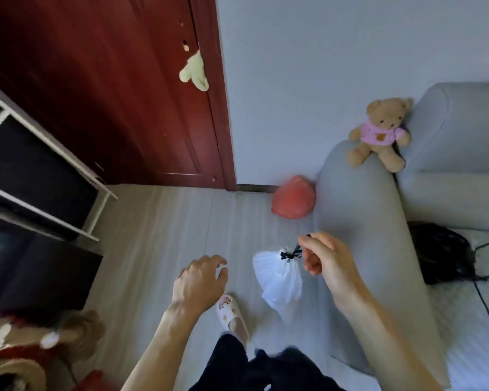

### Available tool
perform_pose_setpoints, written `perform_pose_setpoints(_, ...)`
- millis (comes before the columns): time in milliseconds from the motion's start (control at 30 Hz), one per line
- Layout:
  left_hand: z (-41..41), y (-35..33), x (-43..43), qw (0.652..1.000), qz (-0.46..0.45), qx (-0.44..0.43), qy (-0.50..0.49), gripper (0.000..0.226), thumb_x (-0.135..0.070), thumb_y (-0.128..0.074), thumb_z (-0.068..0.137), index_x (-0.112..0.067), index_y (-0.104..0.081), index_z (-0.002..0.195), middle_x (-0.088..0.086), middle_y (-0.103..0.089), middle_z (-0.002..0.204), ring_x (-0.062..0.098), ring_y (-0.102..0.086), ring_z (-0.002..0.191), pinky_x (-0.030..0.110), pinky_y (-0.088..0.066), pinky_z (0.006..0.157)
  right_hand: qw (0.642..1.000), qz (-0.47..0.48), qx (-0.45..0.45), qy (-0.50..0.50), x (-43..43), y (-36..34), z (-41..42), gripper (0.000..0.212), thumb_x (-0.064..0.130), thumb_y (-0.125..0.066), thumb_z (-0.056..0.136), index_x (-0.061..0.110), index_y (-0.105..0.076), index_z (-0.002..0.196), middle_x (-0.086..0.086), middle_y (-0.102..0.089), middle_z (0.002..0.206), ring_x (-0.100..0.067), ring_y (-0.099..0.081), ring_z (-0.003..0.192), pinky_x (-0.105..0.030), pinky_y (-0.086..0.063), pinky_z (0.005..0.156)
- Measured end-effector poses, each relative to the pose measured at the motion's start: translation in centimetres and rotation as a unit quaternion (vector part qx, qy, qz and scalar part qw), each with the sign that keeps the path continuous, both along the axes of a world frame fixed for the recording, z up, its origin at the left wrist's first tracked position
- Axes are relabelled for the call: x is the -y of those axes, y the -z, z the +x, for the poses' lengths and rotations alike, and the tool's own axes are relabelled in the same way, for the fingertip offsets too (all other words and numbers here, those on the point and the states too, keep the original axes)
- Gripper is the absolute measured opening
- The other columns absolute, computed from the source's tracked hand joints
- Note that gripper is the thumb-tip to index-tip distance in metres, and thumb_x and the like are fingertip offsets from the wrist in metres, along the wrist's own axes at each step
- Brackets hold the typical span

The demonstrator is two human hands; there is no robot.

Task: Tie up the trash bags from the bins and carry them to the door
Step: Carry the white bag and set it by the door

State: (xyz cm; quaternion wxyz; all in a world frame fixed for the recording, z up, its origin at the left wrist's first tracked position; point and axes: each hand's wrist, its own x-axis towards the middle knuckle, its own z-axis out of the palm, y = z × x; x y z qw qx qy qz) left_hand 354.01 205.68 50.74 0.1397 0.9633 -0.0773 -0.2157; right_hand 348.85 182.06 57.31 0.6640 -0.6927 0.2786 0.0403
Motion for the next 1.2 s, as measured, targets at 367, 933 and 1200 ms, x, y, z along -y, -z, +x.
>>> perform_pose_setpoints(367,22.9,2.3,0.5,0.994,0.054,-0.003,0.099,0.037,-0.041,-0.041,0.099,-0.032,-0.051,0.133,-0.008,-0.055,0.137,0.015,-0.054,0.121,0.035,-0.045,0.1,0.991,0.051,-0.067,0.105,0.1,5.5,19.0,0.016,0.018,-0.06,0.093,0.008,-0.066,0.082,-0.006,-0.07,0.077,-0.017,-0.059,0.057,-0.027,-0.039,0.055)
perform_pose_setpoints(933,49.0,24.8,8.9,0.971,0.057,0.087,0.217,0.047,-0.036,-0.06,0.09,-0.028,-0.052,0.136,0.004,-0.042,0.151,0.024,-0.038,0.14,0.041,-0.032,0.113,0.976,0.075,-0.162,0.127,4.9,29.9,45.0,0.019,0.027,-0.065,0.089,0.01,-0.068,0.095,-0.005,-0.072,0.095,-0.013,-0.066,0.058,-0.026,-0.037,0.054)
perform_pose_setpoints(1200,60.4,34.7,13.8,0.856,0.101,0.348,0.369,0.081,-0.029,-0.062,0.084,-0.026,-0.023,0.155,0.008,-0.005,0.164,0.029,-0.009,0.15,0.058,-0.003,0.117,0.972,0.063,-0.13,0.185,7.7,38.6,52.5,0.027,0.027,-0.069,0.083,0.003,-0.062,0.091,0.001,-0.069,0.078,-0.008,-0.058,0.049,-0.029,-0.037,0.056)
